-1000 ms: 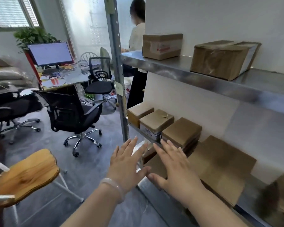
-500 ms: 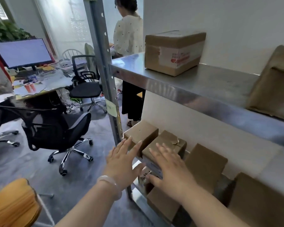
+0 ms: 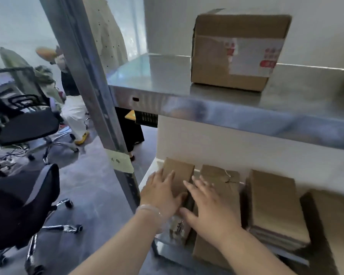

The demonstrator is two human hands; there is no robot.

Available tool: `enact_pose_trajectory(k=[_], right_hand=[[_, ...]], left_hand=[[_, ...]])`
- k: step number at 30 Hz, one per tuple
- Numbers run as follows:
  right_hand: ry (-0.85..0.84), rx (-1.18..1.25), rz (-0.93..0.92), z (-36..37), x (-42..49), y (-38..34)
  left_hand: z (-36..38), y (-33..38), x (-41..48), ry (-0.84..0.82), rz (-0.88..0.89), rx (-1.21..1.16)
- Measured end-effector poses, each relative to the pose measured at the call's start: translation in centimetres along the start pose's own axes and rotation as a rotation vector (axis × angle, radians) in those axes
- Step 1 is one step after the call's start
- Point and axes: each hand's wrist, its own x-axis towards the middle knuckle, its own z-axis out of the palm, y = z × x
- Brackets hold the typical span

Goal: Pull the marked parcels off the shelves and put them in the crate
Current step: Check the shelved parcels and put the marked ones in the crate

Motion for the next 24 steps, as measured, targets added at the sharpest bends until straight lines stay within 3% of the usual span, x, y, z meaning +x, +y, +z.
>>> enact_pose_trajectory(k=[12,18,24], right_hand=[[0.112,0.026,0.197,1.0,-0.3,-1.7],[0.15,0.096,0.264,0.1,0.9,-2.1],[0.325,0.537,0.471,-1.8,2.7,-2.0]], left_hand=[[0.5,-1.7,2.3,-0.074,0.048,-0.024],[-1.2,-2.7,2.0,0.035,0.084,-0.413],[-3.4,-2.4,2.2,0.098,0.165,-0.744]])
